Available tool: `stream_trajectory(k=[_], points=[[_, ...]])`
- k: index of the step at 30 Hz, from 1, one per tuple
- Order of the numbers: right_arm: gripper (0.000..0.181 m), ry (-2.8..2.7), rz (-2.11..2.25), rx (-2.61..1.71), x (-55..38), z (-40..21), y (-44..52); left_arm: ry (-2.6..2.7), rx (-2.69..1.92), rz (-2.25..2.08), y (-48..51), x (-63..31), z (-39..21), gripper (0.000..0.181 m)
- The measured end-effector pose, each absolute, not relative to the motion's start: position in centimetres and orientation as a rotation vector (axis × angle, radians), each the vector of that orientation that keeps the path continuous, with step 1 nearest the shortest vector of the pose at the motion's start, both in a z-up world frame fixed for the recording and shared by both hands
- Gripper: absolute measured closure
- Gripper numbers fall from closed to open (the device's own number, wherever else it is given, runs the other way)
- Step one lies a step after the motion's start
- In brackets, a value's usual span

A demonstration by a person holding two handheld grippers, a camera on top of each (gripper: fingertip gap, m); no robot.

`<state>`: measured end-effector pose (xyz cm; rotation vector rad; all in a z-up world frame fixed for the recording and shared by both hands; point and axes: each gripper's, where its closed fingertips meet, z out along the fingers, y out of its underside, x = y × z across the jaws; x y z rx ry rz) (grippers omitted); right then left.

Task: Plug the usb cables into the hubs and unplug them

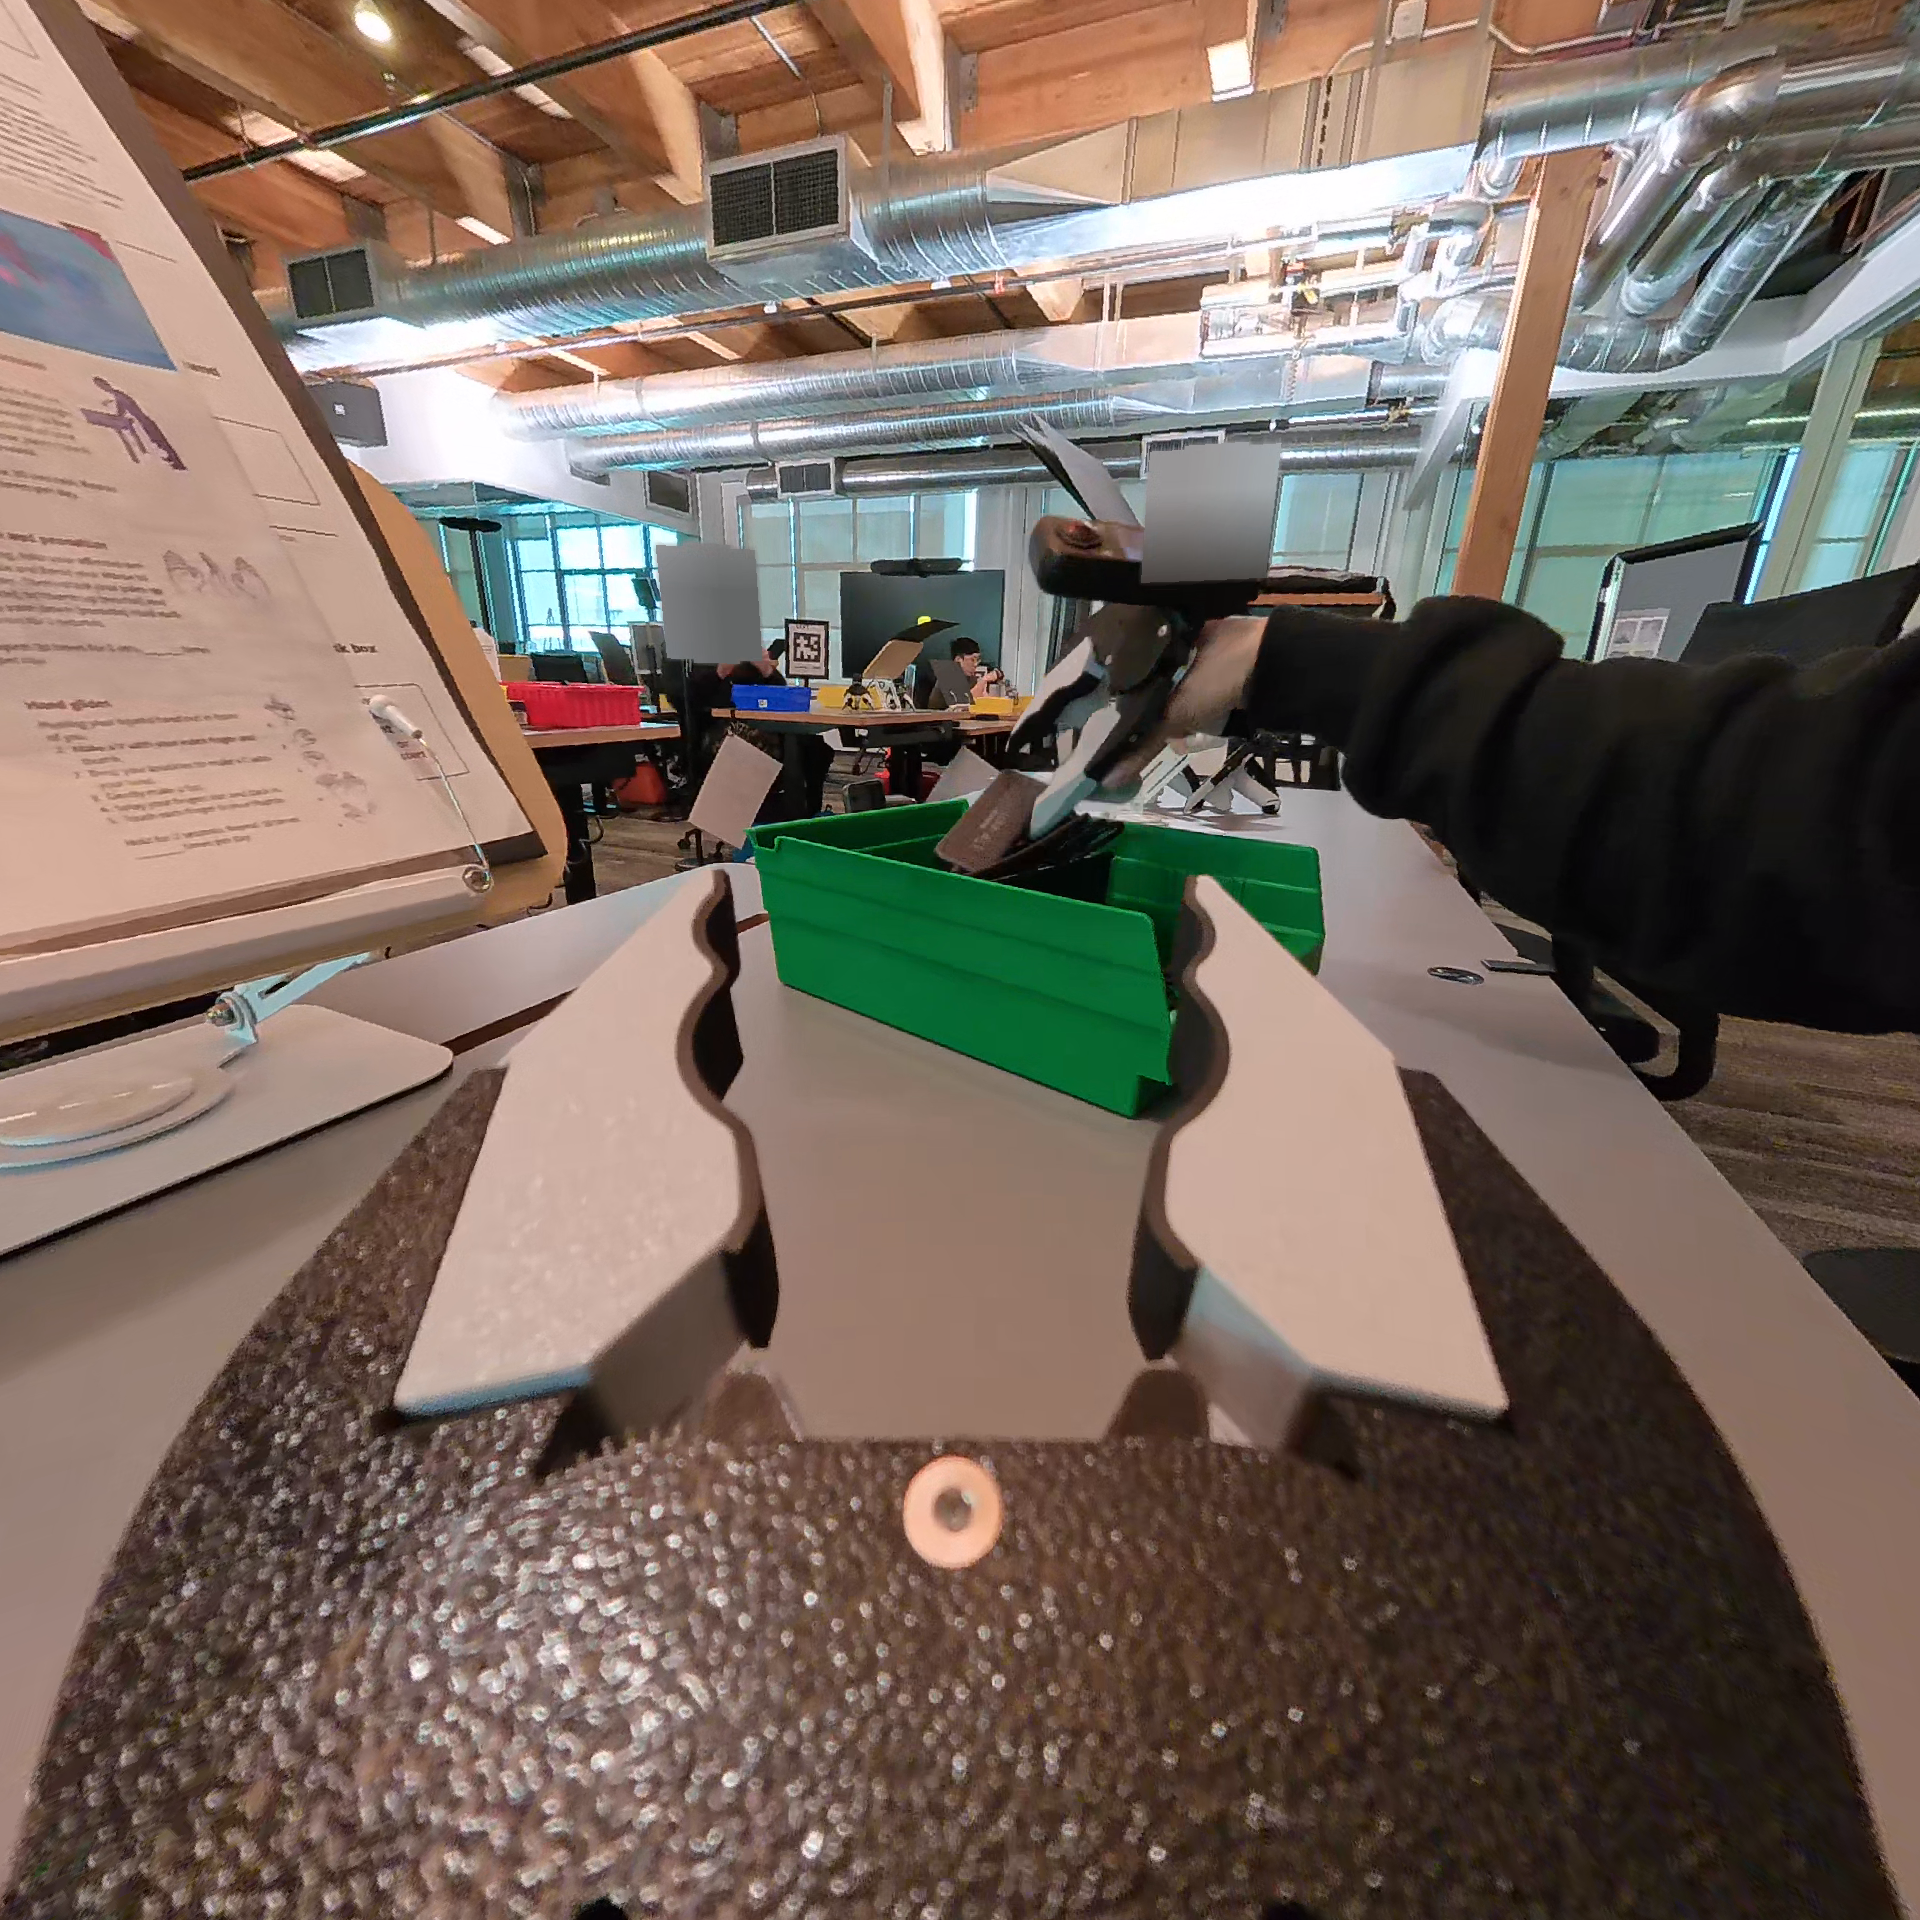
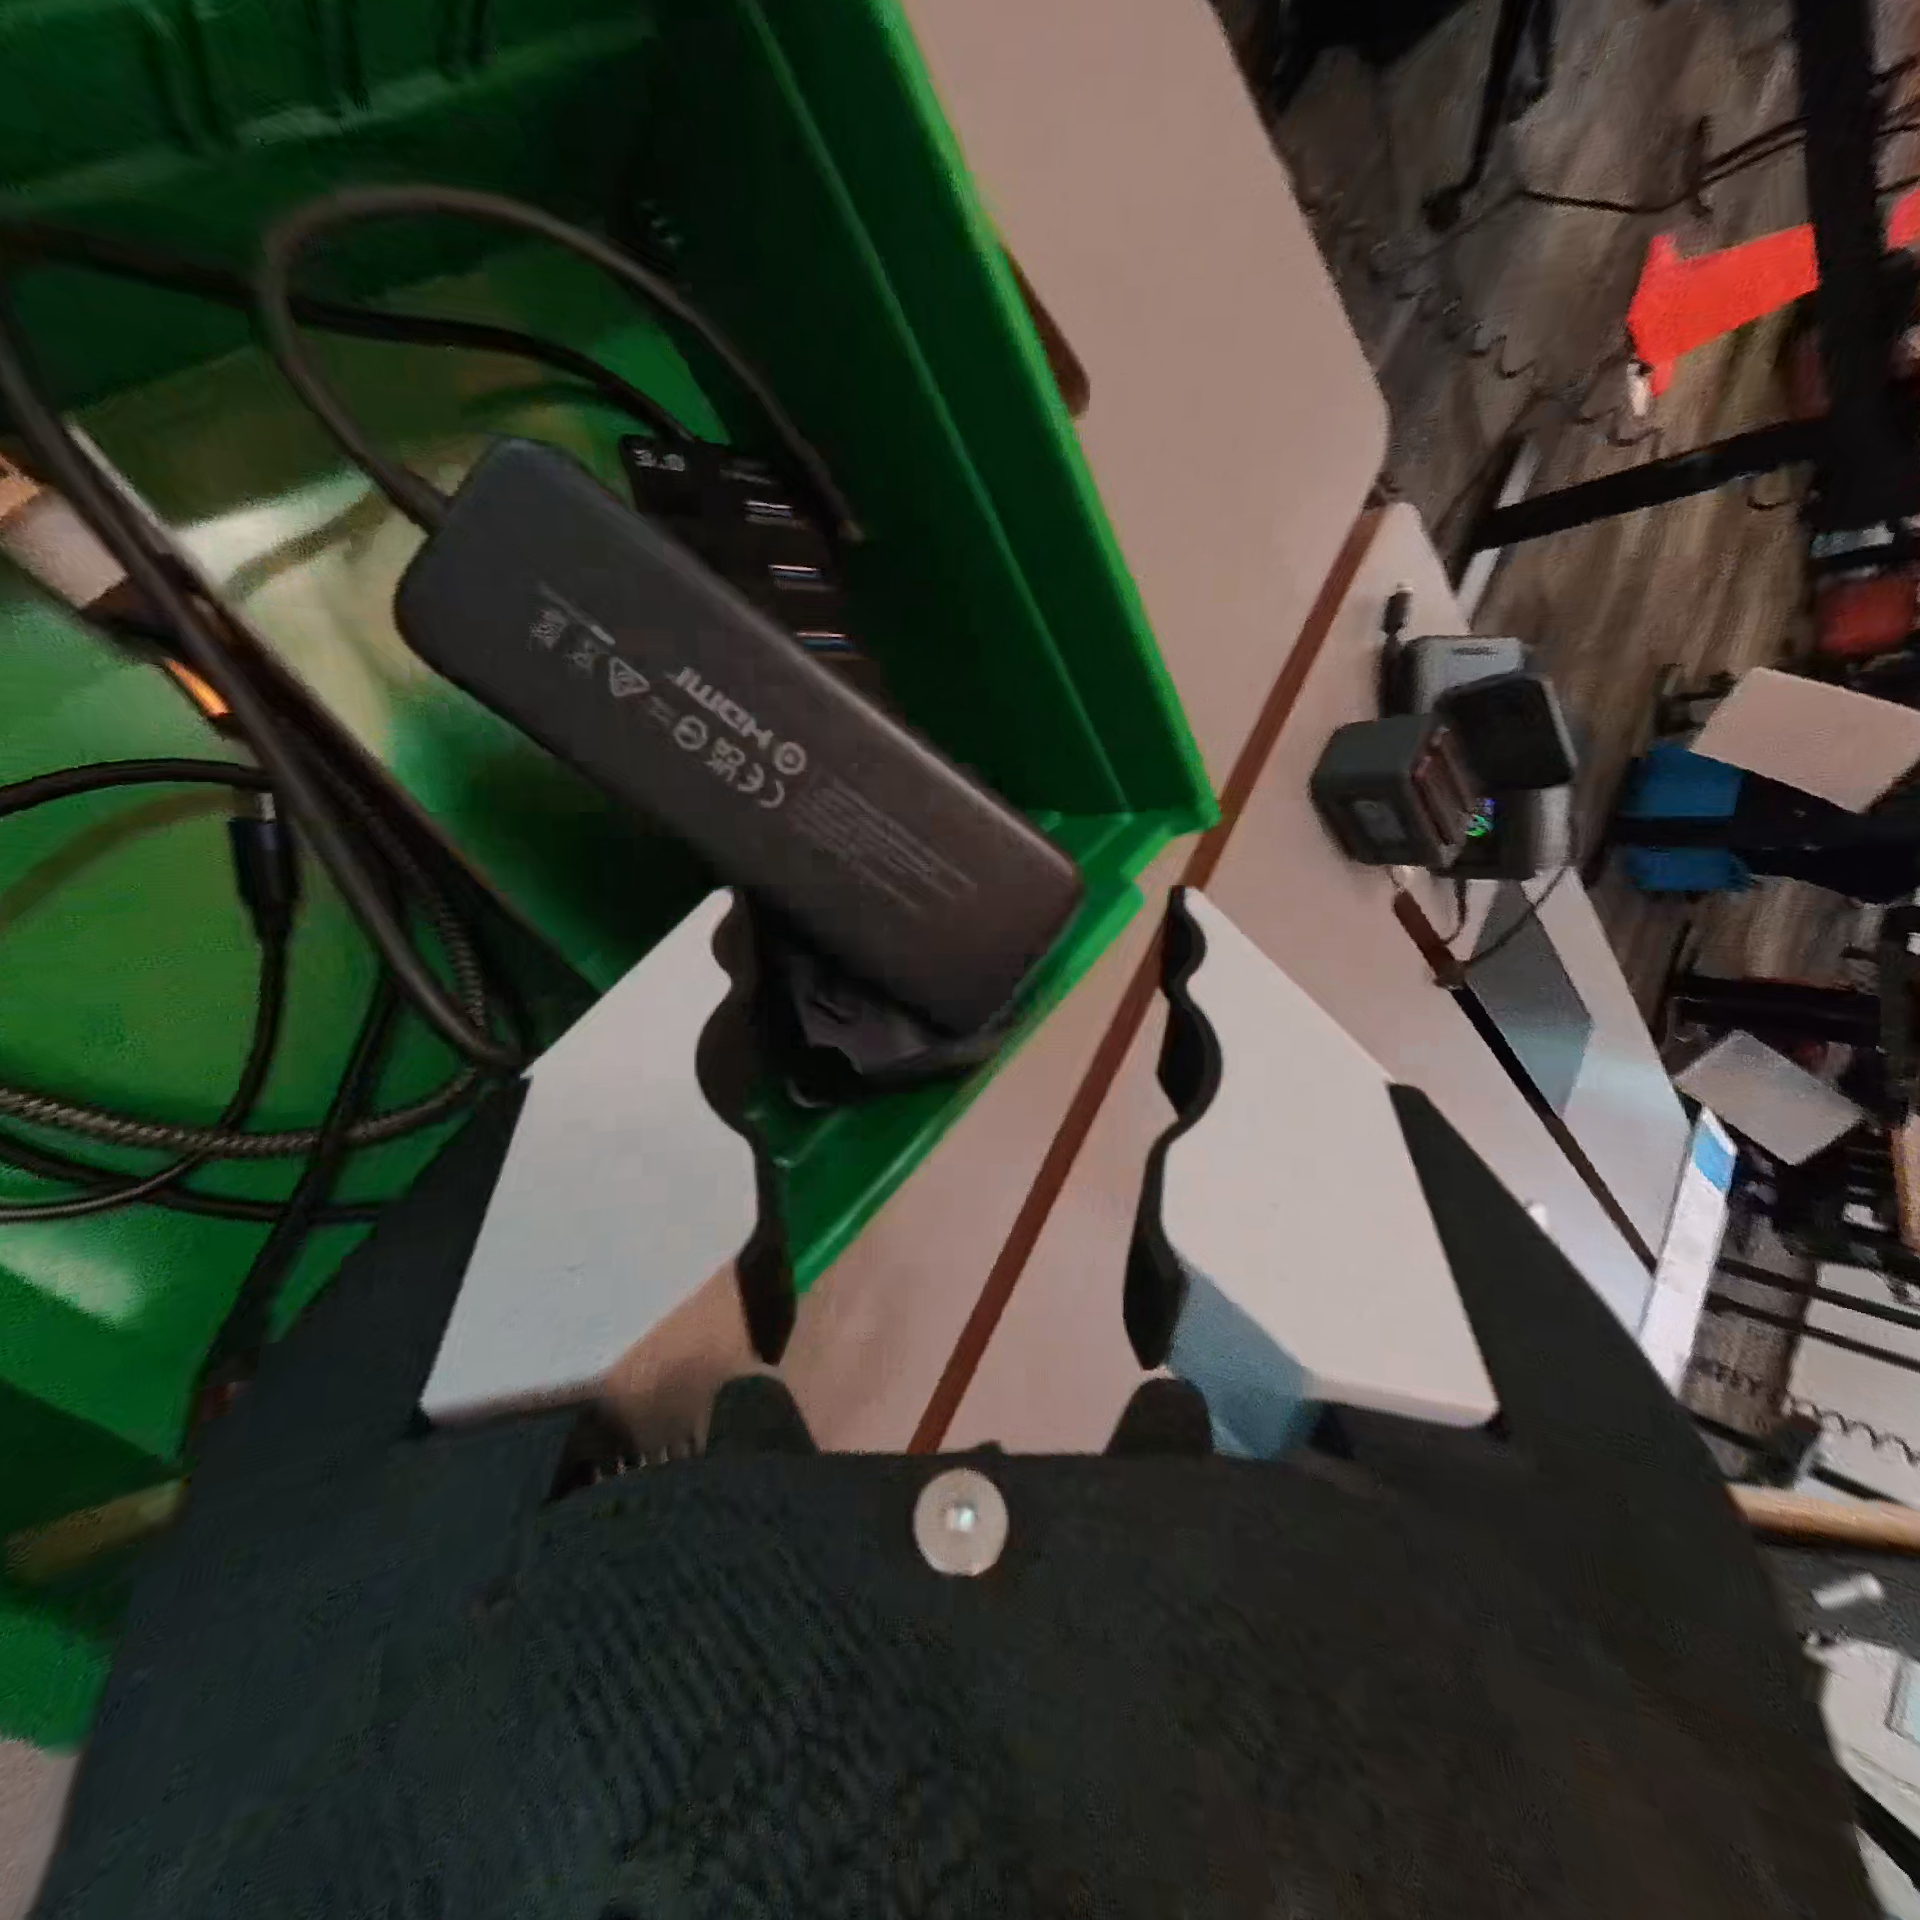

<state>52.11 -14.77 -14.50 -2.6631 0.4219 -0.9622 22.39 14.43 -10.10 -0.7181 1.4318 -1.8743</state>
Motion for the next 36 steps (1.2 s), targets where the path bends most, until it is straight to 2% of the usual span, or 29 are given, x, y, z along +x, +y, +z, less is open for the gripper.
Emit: stream_trajectory(k=[6,9,11,15,19,23,26,27,29,32,36], points=[[0.102,0.434,-0.945,-2.46,49.5,-10.4,-14.1,1.454,-0.704,-1.871,14.0,22.3,-10.1,0.1],[0.098,0.355,-0.861,-2.324,45.6,-8.8,-11.0,1.461,-0.706,-1.848,13.9,22.4,-10.2,0.102],[0.101,0.35,-0.8,-2.196,42.3,-8.3,-8.2,1.469,-0.722,-1.8,14.1,22.7,-10.4,0.104],[0.102,0.428,-0.768,-2.065,36.5,-11.0,-3.5,1.469,-0.799,-1.563,15.5,23.8,-10.9,0.111],[0.088,0.549,-0.779,-2.08,34.9,-15.5,-1.7,1.4,-0.912,-1.328,18.1,23.6,-10.7,0.114],[0.103,0.659,-0.701,-2.023,34.4,-17.6,-0.4,1.33,-1.064,-1.177,21.9,20.9,-8.3,0.123],[0.126,0.622,-0.758,-2.065,34.6,-18.9,0.1,1.342,-1.196,-0.909,28.1,17.4,-7.0,0.113],[0.124,0.615,-0.782,-2.069,34.9,-19.3,0.2,1.311,-1.233,-0.818,30.8,15.7,-6.6,0.112],[0.134,0.624,-0.749,-2.097,34.8,-20.7,0.6,1.213,-1.348,-0.656,36.7,11.5,-6.4,0.11],[0.134,0.62,-0.789,-2.076,35.0,-20.7,1.0,1.105,-1.545,-0.513,44.1,4.9,-8.4,0.109],[0.14,0.702,-0.781,-2.083,35.1,-20.7,1.0,1.062,-1.717,-0.441,51.1,0.7,-14.5,0.096]])
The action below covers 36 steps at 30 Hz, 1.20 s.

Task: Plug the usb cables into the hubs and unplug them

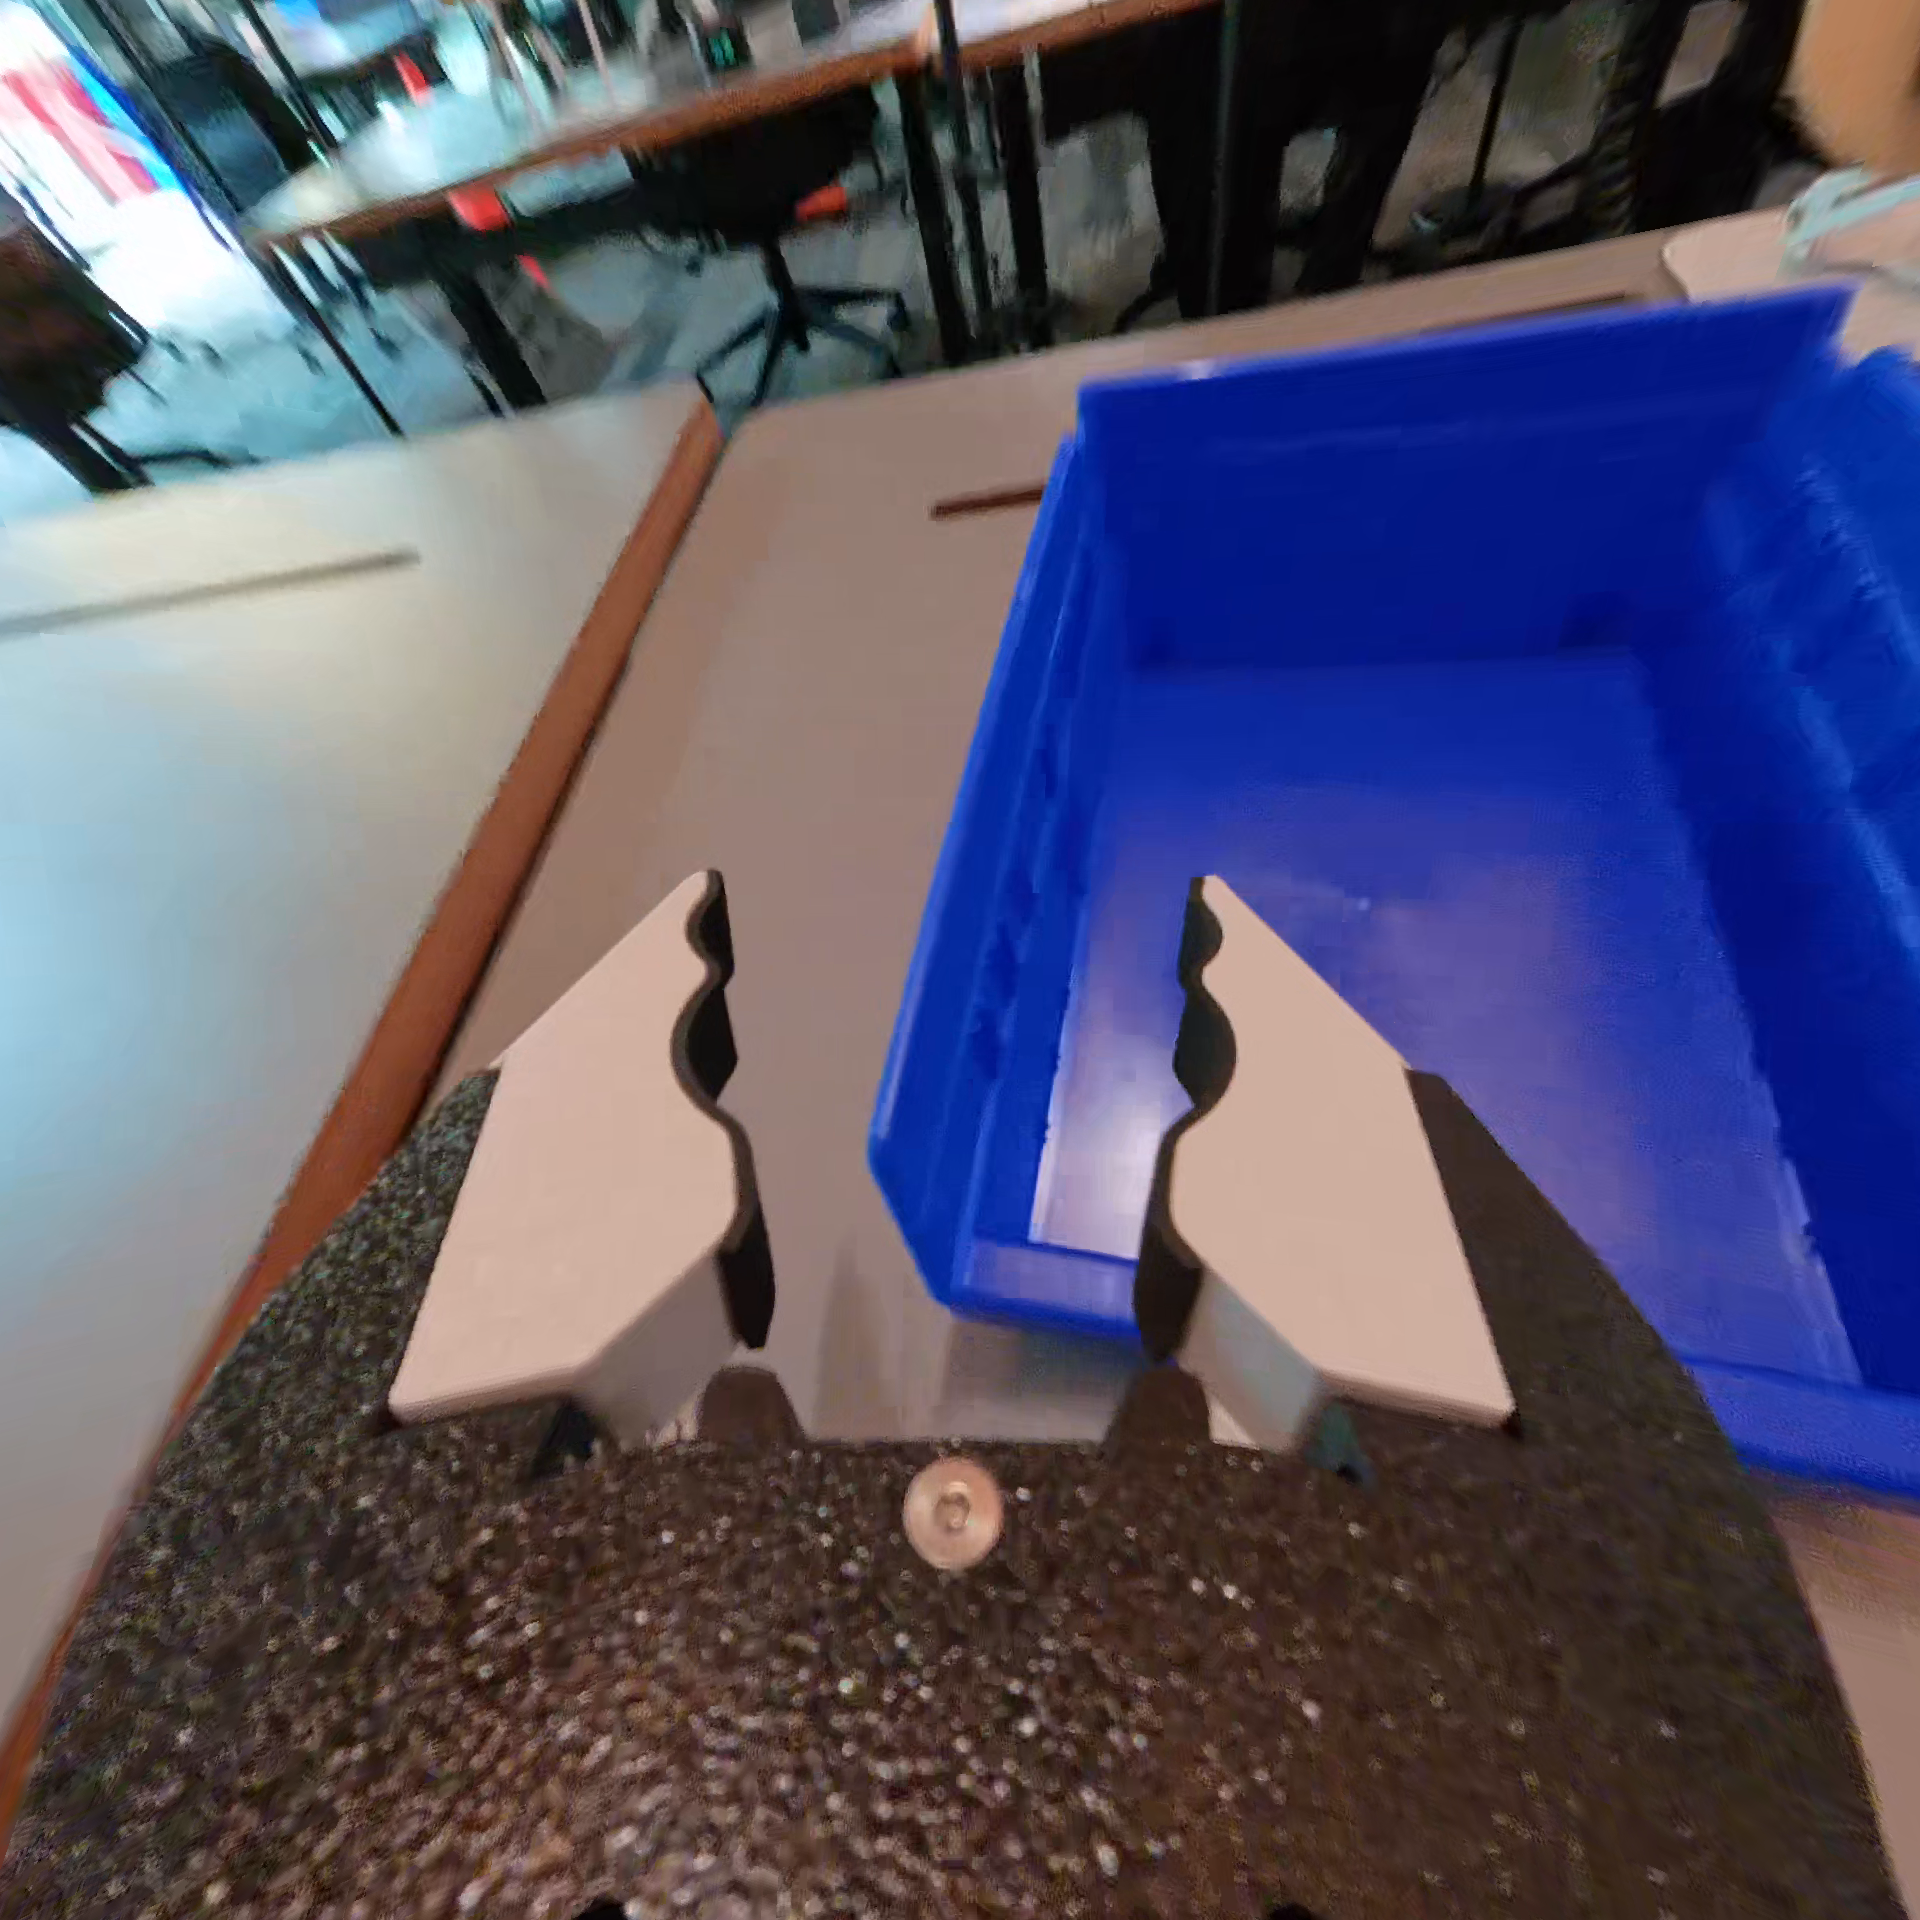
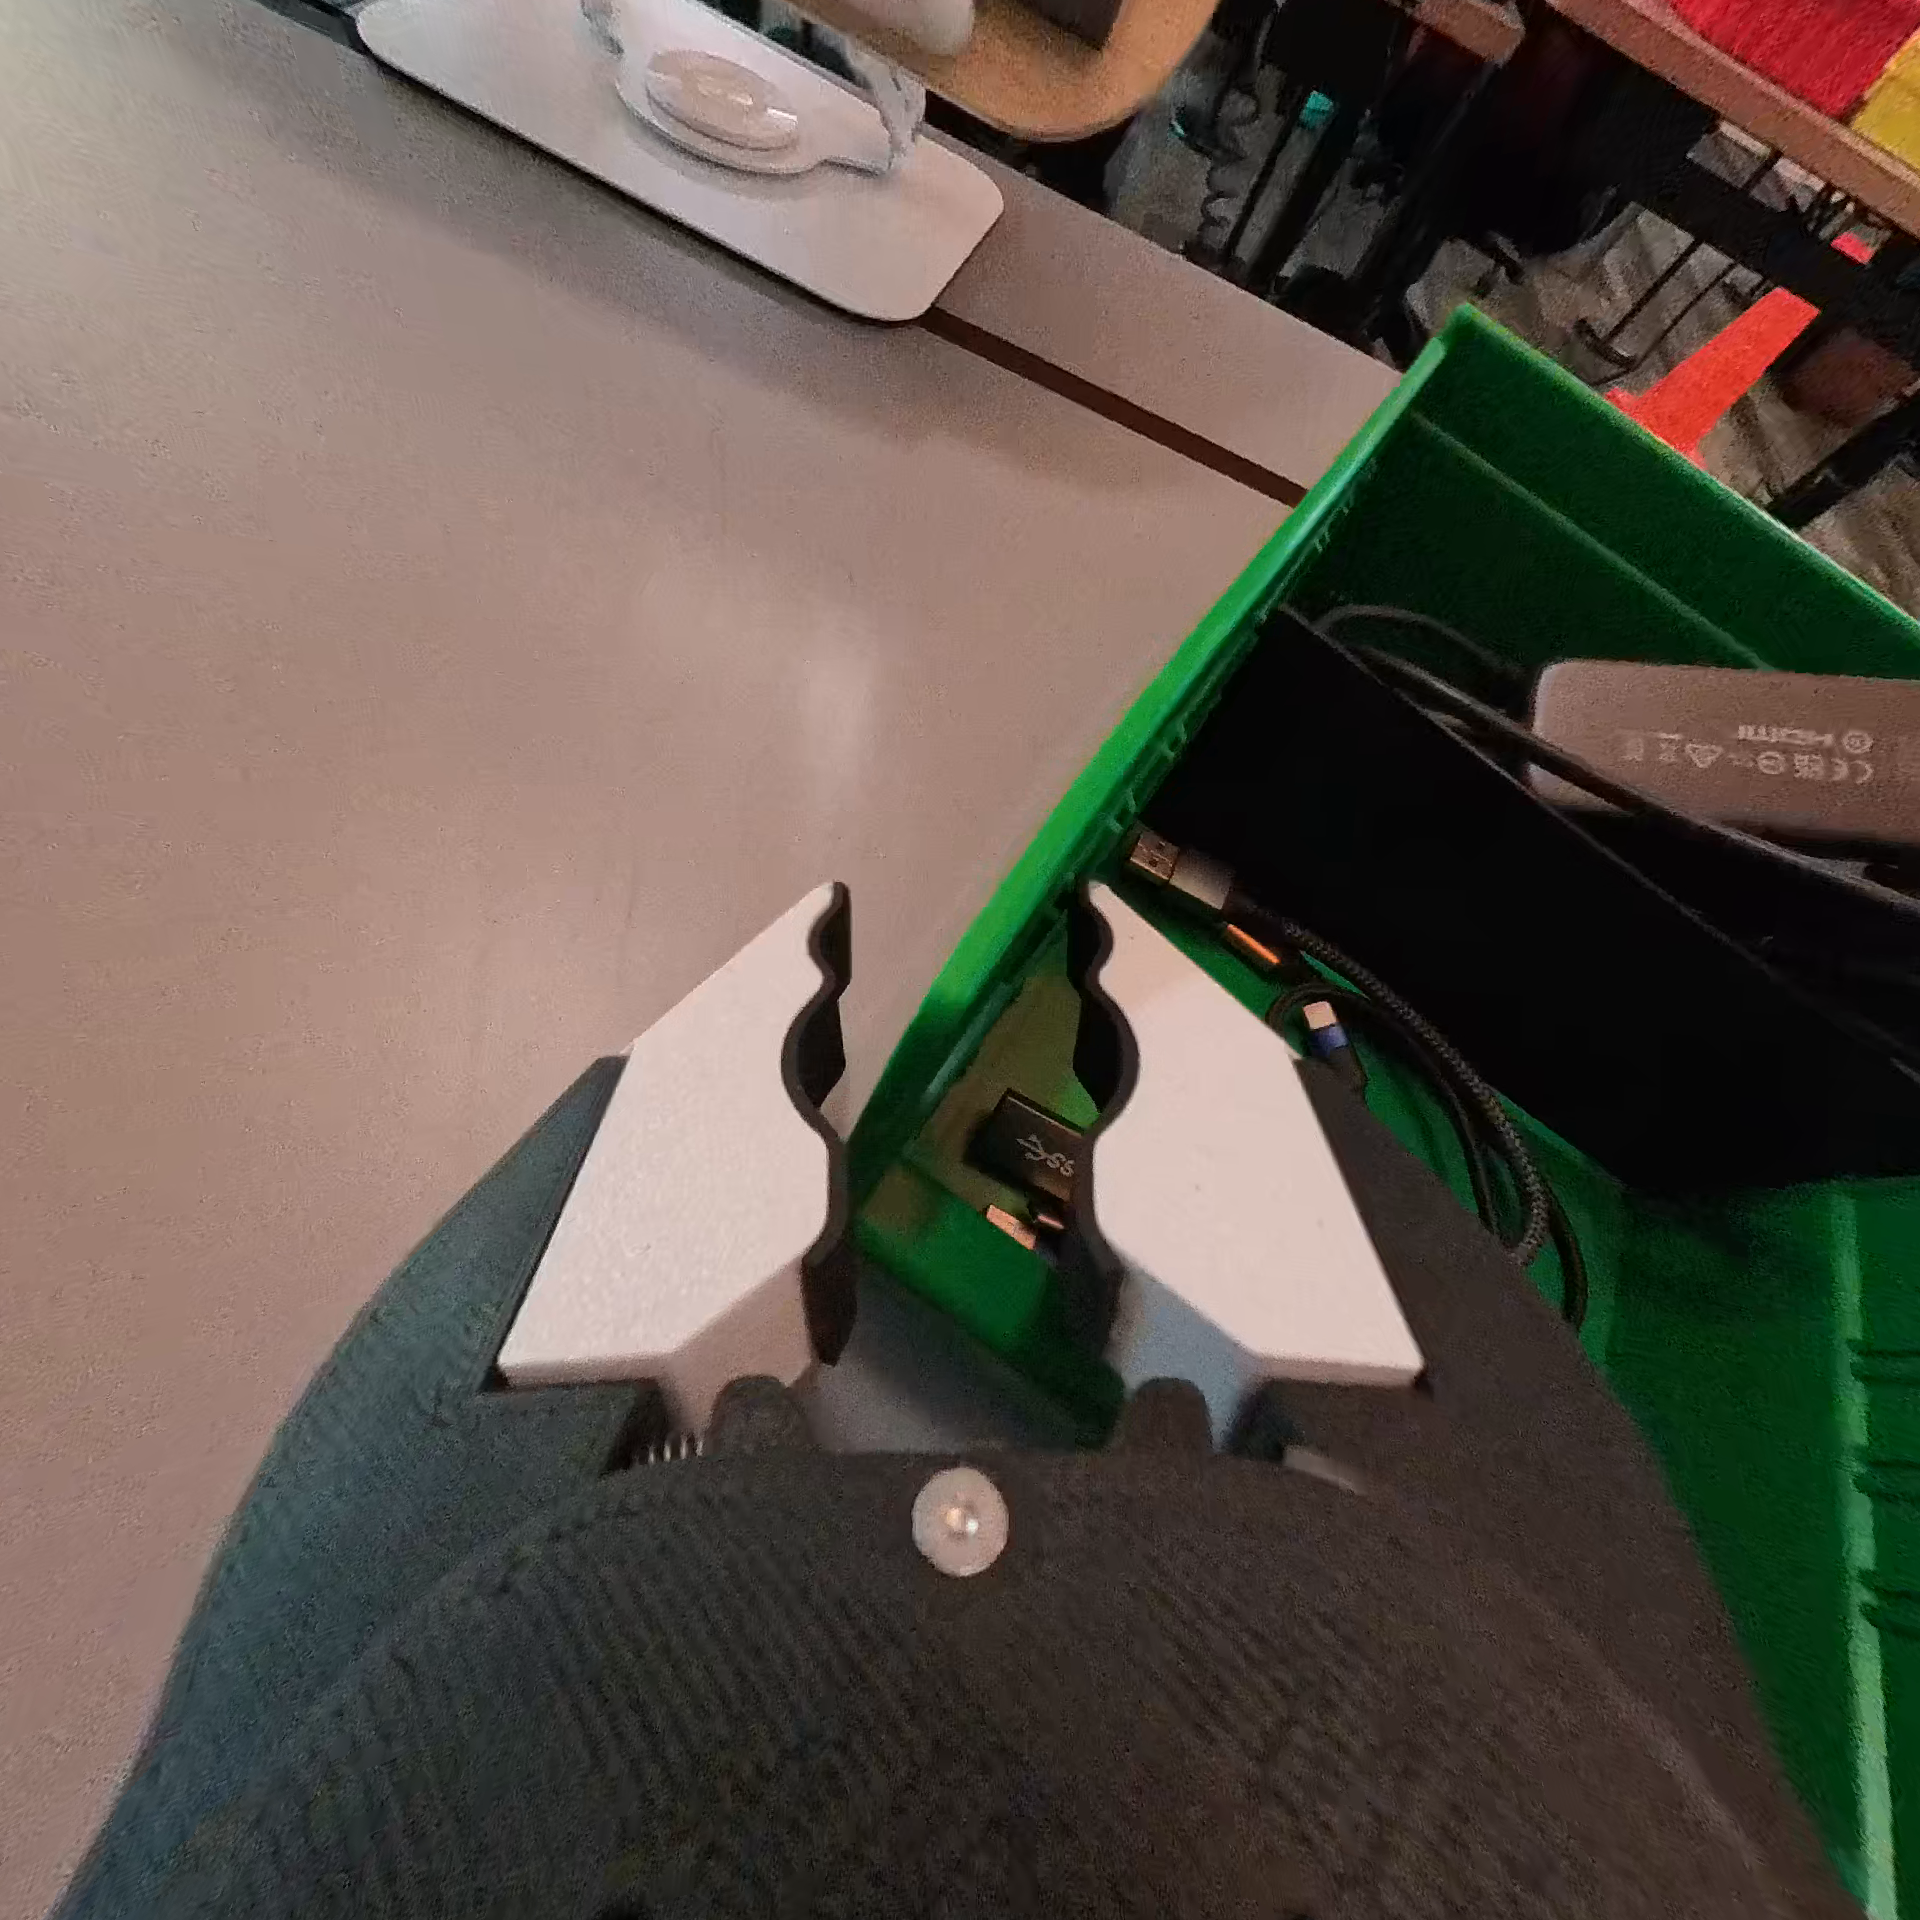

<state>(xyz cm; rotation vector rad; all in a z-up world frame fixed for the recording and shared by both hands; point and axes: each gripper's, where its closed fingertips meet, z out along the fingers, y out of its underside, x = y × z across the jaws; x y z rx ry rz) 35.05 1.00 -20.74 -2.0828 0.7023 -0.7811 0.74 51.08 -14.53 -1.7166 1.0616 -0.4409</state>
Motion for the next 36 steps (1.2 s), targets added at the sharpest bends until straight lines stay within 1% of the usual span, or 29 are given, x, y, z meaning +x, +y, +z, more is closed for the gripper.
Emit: stream_trajectory(k=[2,4,5,6,7,8,10,13,16,19,24,25,27,28,30,31,34,36], points=[[0.144,0.743,-0.807,-2.087,34.7,-20.6,0.9,1.12,-1.782,-0.577,50.9,1.3,-17.3,0.099],[0.149,0.772,-0.815,-2.074,33.8,-20.4,1.2,1.165,-1.793,-0.641,50.4,2.2,-19.1,0.111],[0.152,0.784,-0.818,-2.071,33.3,-20.4,1.4,1.108,-1.77,-0.64,51.0,2.4,-18.9,0.115],[0.155,0.795,-0.82,-2.065,32.7,-20.3,1.5,1.052,-1.748,-0.631,51.5,2.2,-18.5,0.133],[0.159,0.799,-0.82,-2.057,32.0,-20.2,1.7,1.033,-1.739,-0.616,51.9,2.0,-18.4,0.156],[0.163,0.804,-0.814,-2.049,31.3,-20.0,2.0,1.04,-1.743,-0.621,51.9,1.8,-18.6,0.167],[0.169,0.792,-0.804,-2.035,29.5,-19.9,2.7,1.03,-1.765,-0.736,51.4,2.0,-18.5,0.174],[0.177,0.737,-0.786,-2.018,26.8,-19.6,4.4,1.021,-1.799,-0.91,50.4,1.9,-18.4,0.178],[0.176,0.644,-0.76,-2.022,23.8,-19.5,6.9,0.958,-1.822,-0.956,50.6,1.5,-18.0,0.18],[0.173,0.551,-0.71,-2.023,20.4,-19.5,9.7,0.897,-1.789,-1.001,50.6,1.1,-16.3,0.18],[0.158,0.378,-0.563,-2.027,15.4,-19.4,15.0,0.888,-1.678,-0.918,50.4,0.2,-12.6,0.18],[0.154,0.335,-0.539,-2.029,14.3,-19.5,15.9,0.874,-1.654,-0.902,50.3,0.0,-11.8,0.18],[0.133,0.234,-0.451,-2.024,11.7,-19.4,17.6,0.853,-1.598,-0.859,50.1,-0.6,-9.9,0.18],[0.13,0.22,-0.413,-1.999,10.9,-19.2,18.1,0.835,-1.568,-0.849,49.9,-1.0,-8.9,0.18],[0.13,0.212,-0.366,-1.852,9.7,-16.6,18.7,0.792,-1.508,-0.844,49.4,-1.7,-6.7,0.18],[0.125,0.206,-0.359,-1.754,9.3,-14.6,18.7,0.768,-1.47,-0.847,49.0,-2.1,-5.4,0.18],[0.096,0.228,-0.44,-1.538,9.6,-9.2,17.3,0.681,-1.36,-0.877,47.2,-3.0,-1.7,0.18],[0.08,0.241,-0.468,-1.461,9.4,-7.1,16.6,0.628,-1.285,-0.896,45.5,-3.2,0.5,0.18]])
